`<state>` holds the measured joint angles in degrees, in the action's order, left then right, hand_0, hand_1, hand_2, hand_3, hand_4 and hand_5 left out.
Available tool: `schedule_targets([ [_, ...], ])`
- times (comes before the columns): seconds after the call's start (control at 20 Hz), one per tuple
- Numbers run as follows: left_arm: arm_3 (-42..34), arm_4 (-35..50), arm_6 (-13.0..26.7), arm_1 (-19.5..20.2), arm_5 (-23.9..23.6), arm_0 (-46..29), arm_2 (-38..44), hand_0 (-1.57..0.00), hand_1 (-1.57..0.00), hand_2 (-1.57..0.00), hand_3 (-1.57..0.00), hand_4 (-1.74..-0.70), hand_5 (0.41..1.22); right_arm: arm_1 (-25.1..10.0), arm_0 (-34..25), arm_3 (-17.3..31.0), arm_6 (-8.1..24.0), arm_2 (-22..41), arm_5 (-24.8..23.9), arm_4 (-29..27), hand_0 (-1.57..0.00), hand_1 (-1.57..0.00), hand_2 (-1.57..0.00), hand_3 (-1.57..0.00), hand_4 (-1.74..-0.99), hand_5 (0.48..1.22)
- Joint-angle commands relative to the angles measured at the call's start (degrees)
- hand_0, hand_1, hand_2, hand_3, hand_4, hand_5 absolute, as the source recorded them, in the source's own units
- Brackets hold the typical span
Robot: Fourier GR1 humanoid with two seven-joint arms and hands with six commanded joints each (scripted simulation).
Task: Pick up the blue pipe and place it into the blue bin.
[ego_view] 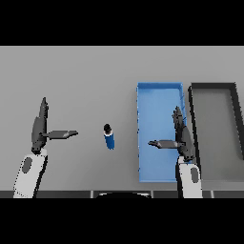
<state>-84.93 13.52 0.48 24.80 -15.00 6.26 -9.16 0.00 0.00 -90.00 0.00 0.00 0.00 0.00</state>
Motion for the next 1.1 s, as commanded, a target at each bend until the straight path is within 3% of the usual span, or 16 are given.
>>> schedule_targets([
  [0.0, 0.07, 0.02, -0.19, -0.02, -0.01, 0.1, 0.05, 0.0, 0.0, 0.0, 0.0, -1.07, 0.591, 0.01, -0.11, 0.06, 0.07, -0.02, -0.07, -0.01, 0.0, 0.0, 0.0, 0.0, -1.225, 0.617],
  [0.25, 0.54, 0.0, -0.05, 0.04, -0.05, 0.85, 0.22, 0.0, 0.0, 0.0, 0.0, -1.07, 0.591, -0.16, -1.1, 0.61, 0.43, -0.28, -0.02, -0.16, 0.0, 0.0, 0.0, 0.0, -1.225, 0.617],
  [0.35, 0.5, 1.09, -3.76, 7.61, 13.29, 0.92, -2.35, 0.0, 0.0, 0.0, 0.0, -1.07, 0.59, -4.04, 1.96, -2.92, -4.02, 3.56, 2.43, 4.79, 0.0, 0.0, 0.0, 0.0, -1.224, 0.618],
  [0.45, 1.32, 2.13, -4.46, 10.6, 19.08, 1.19, -2.91, 0.0, 0.0, 0.0, 0.0, -1.08, 0.587, -5.66, 2.88, -4.32, -3.93, 4.82, 3.29, 6.58, 0.0, 0.0, 0.0, 0.0, -1.225, 0.62],
  [0.75, 0.8, 2.75, -6.27, 11.43, 23.56, 1.27, -4.41, 0.0, 0.0, 0.0, 0.0, -1.09, 0.605, -6.37, 3.45, -6.23, -1.21, 6.3, 2.01, 10.0, 0.0, 0.0, 0.0, 0.0, -1.185, 0.597],
  [0.9, -3.96, 3.49, -7.78, 13.05, 27.71, -1.32, -6.76, 0.0, 0.0, 0.0, 0.0, -1.1, 0.567, -7.09, 3.16, -6.05, -2.58, 6.08, 2.51, 9.82, 0.0, 0.0, 0.0, 0.0, -1.193, 0.605],
  [1.05, -6.94, 3.5, -5.81, 12.65, 30.14, -2.55, -9.87, 0.0, 0.0, 0.0, 0.0, -1.12, 0.514, -6.97, 3.48, -5.84, -2.8, 6.4, 2.88, 9.83, 0.0, 0.0, 0.0, 0.0, -1.205, 0.611],
])
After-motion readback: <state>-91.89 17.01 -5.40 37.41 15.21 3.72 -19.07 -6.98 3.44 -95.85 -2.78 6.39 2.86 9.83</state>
